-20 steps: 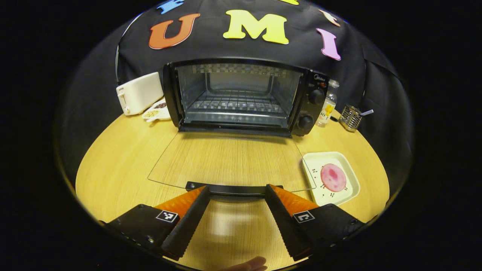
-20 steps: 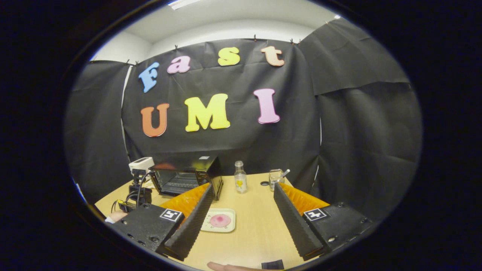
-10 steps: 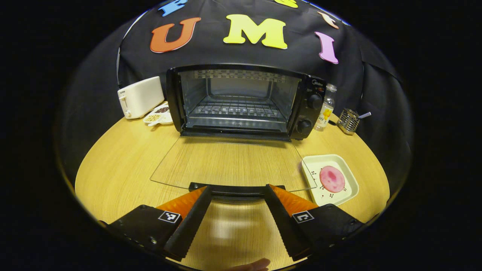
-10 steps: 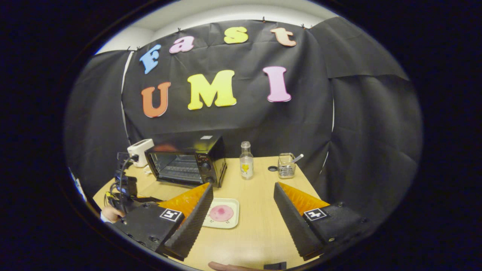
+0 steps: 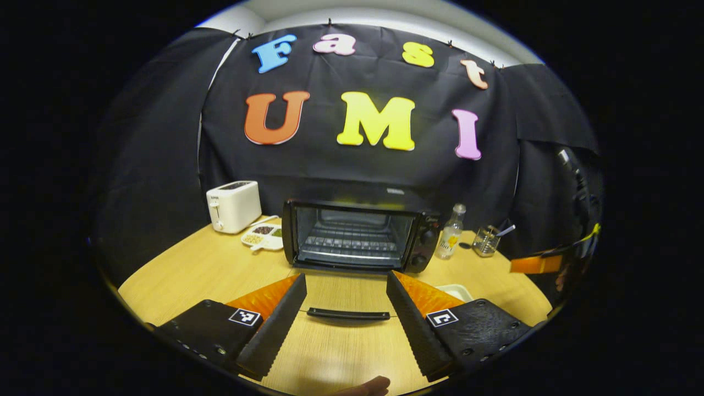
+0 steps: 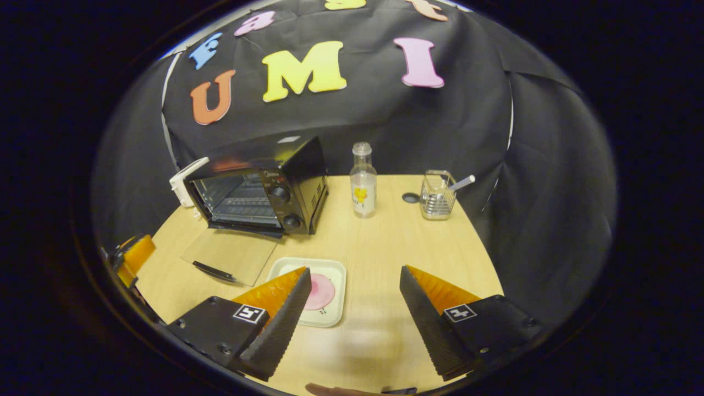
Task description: Open the electric oven with the left hand, put the food in, and close the electric oven.
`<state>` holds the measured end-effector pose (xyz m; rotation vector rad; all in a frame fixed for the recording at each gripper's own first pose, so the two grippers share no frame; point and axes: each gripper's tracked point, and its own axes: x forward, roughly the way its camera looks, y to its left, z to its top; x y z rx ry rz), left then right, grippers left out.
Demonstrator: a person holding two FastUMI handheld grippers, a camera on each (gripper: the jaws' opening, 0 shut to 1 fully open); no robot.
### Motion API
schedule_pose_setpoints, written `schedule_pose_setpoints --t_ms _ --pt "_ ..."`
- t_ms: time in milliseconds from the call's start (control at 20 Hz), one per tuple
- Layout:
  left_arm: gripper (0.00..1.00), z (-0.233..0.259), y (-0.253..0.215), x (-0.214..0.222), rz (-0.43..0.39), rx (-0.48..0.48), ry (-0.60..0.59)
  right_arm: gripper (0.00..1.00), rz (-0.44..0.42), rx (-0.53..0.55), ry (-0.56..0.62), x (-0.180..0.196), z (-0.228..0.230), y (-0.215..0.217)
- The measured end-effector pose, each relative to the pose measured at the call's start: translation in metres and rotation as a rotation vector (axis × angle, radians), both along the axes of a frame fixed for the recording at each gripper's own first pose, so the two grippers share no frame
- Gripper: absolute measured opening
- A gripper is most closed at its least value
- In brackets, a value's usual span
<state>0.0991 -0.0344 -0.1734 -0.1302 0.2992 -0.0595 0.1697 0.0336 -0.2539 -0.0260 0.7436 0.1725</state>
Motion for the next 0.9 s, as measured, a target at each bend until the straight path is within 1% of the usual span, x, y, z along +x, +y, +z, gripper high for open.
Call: schedule_pose_setpoints --t_ms 100,150,300,350,400,500,550,600,650,700,800,850,900 --pt "0.94 0.032 0.004 -0.013 0.016 0.014 -0.082 1.0 0.02 0.0 0.096 0.002 -0.026 0.003" --pt "0.94 0.046 0.004 -0.021 0.022 0.036 -0.126 1.0 0.023 0.002 0.133 0.004 -0.036 0.002" --pt "0.95 0.079 0.007 -0.043 0.04 0.088 -0.224 0.99 0.011 0.021 0.241 0.012 -0.065 0.002" --pt "0.95 0.088 0.008 -0.052 0.045 0.1 -0.252 0.92 -0.001 0.036 0.276 0.014 -0.077 0.003" --pt "0.94 0.094 0.008 -0.059 0.047 0.105 -0.275 0.92 -0.008 0.05 0.314 0.011 -0.084 0.005" --pt "0.94 0.1 0.008 -0.071 0.037 0.105 -0.3 0.86 -0.003 0.103 0.394 0.008 -0.099 0.015" --pt "0.94 0.1 0.007 -0.076 0.029 0.101 -0.307 0.78 -0.011 0.131 0.433 0.007 -0.103 0.02" --pt "0.94 0.099 0.008 -0.078 0.026 0.095 -0.308 0.75 -0.006 0.156 0.461 0.008 -0.108 0.026" --pt "0.95 0.097 0.011 -0.08 0.026 0.089 -0.304 0.65 0.001 0.173 0.487 0.01 -0.11 0.03" --pt "0.94 0.094 0.012 -0.081 0.023 0.088 -0.298 0.58 0.014 0.179 0.51 0.012 -0.113 0.033" --pt "0.94 0.09 0.018 -0.082 0.029 0.091 -0.284 0.36 0.036 0.191 0.612 0.009 -0.128 0.04" --pt "0.94 0.088 0.019 -0.084 0.028 0.096 -0.273 0.12 0.053 0.212 0.687 0.003 -0.125 0.039" --pt "0.95 0.087 0.022 -0.084 0.031 0.098 -0.271 0.06 0.068 0.226 0.691 0.005 -0.134 0.043"
